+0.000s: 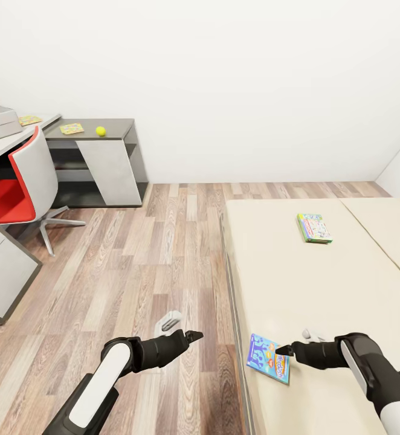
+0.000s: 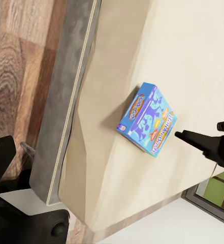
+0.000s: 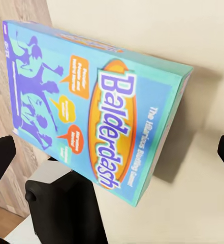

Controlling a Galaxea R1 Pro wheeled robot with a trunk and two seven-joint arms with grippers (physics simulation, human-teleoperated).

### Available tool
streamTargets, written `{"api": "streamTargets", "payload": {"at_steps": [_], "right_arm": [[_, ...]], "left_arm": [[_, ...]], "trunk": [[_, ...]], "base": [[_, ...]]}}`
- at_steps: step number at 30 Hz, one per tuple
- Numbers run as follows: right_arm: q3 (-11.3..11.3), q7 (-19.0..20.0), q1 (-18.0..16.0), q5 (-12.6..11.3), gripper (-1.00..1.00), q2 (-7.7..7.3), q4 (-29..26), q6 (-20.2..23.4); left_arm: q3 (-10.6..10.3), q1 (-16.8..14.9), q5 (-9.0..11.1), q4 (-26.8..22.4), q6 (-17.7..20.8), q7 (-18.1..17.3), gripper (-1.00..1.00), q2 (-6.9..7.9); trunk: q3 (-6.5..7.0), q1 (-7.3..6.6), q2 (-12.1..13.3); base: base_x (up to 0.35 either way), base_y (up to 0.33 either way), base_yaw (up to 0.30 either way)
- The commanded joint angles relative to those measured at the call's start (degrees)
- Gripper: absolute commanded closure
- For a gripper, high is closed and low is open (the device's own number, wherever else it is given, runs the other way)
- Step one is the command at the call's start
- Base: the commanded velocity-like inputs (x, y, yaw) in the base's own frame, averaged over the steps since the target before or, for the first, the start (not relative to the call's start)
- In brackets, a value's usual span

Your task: Put all the toys in the child's room - the three board games (two on the bed and one on the table), the two jigsaw puzzles on the table, and the tennis ball on the table - inside the toy box on the table in the child's room.

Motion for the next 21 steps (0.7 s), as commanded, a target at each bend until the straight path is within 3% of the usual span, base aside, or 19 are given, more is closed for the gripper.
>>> {"api": "streamTargets", "payload": {"at_steps": [1,12,21], "right_arm": [[0.0,0.1,-0.1,0.0,-1.00,0.02,0.4,0.3],[0.1,0.1,-0.4,0.0,-1.00,0.03,2.2,-0.3],[0.0,0.0,-0.5,0.0,-1.00,0.04,2.7,-4.0]], "left_arm": [[-0.1,0.0,0.6,-0.1,0.0,0.6,-1.00,0.04],[-0.1,0.0,0.6,-0.1,0.0,0.6,-1.00,0.04],[-0.1,0.0,0.6,-0.1,0.0,0.6,-1.00,0.04]], "trunk": [[-0.04,0.00,0.0],[-0.04,0.00,0.0],[-0.04,0.00,0.0]], "base": [[0.000,0.000,0.000],[0.000,0.000,0.000],[0.000,0.000,0.000]]}}
